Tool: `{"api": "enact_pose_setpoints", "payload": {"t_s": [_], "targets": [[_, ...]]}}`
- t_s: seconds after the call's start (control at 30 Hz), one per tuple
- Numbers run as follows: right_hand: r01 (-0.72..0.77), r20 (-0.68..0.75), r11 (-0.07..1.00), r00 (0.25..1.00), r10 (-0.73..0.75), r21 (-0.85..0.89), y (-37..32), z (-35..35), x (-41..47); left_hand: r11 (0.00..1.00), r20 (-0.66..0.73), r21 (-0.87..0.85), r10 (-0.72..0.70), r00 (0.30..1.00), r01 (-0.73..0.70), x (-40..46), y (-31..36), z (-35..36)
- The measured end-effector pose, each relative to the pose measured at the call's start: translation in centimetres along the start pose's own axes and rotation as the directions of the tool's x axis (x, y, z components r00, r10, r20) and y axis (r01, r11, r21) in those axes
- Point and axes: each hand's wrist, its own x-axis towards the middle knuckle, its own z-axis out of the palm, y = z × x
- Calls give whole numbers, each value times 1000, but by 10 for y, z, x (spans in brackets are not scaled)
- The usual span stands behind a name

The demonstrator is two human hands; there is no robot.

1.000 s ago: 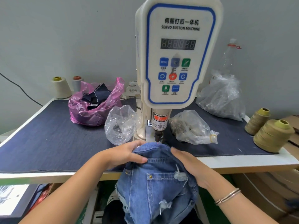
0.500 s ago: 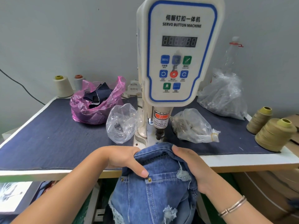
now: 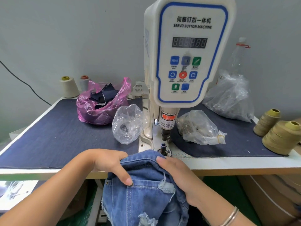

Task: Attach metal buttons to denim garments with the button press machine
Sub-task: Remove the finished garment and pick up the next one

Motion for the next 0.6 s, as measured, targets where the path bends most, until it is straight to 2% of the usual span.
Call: {"api": "enact_pose_setpoints", "payload": {"t_s": [0.13,0.23,0.33,0.4,0.47,0.53,0.6], "targets": [[16,96,990,995,-2,-140,0,11,0,998,-17,62,-15,1000,16,-15,4,-10],[38,68,983,997,-26,-178,-2,14,5,996,-18,85,8,1000,-7,-22,9,-13],[38,112,982,994,-18,-186,-5,15,6,989,-131,31,145,981,-143,-26,11,-16],[38,202,979,979,4,-200,-9,14,4,969,-226,-18,235,945,-245,-29,7,-24],[64,285,966,959,10,-249,-13,9,0,945,-256,-37,304,918,-324,-35,8,-31],[67,344,934,937,61,-350,-17,1,-3,919,-257,-33,372,892,-393,-43,13,-36],[72,348,848,928,136,-525,-19,-7,-7,877,-303,-20,451,839,-479,-54,18,-42]]}}
